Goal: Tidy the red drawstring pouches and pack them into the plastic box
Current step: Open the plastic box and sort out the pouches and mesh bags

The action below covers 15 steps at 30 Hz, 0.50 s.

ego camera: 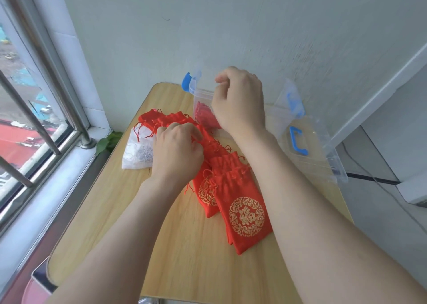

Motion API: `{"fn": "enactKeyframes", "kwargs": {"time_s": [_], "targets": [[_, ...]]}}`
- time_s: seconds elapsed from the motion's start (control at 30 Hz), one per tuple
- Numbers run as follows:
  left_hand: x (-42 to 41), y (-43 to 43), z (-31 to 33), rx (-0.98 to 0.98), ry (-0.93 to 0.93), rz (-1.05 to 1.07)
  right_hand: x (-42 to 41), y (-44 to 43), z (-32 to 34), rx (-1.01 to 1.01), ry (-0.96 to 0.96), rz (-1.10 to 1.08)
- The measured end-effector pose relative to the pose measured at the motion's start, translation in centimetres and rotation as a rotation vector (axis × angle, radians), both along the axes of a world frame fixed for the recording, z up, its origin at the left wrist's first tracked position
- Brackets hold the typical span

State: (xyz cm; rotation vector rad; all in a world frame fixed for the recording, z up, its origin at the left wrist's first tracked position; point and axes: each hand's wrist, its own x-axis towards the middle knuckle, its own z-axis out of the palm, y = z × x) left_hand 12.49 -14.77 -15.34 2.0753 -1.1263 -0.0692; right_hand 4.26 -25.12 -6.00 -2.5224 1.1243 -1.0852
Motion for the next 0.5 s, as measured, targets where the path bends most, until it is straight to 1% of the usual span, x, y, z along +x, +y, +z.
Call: {"fn": "enactKeyframes", "kwargs": {"time_s": [0.07, 0.17, 0.3, 0.4, 0.5], "targets": [[-0.4, 0.2, 0.1, -0.019, -0.001, 0.005, -2.0, 1.1, -1.1, -0.054, -0.111, 0.002], [-1.7, 0.5, 0.7, -0.048, -0.009, -0.025, -5.2, 2.7, -2.7, 0.038, -0.174, -0.011], [-3.7, 1.2, 1.8, -0.079, -0.006, -0.067, -9.5, 4.9, -4.1, 0.286, -0.129, -0.075], [-4.4, 1.8, 2.1, -0.081, 0.019, -0.052, -12.0, 6.5, -4.6, 0.462, -0.053, -0.14], [-5.1, 2.8, 2.3, -0.079, 0.067, 0.01, -13.4, 8.1, -5.7, 0.595, 0.026, -0.146]]}}
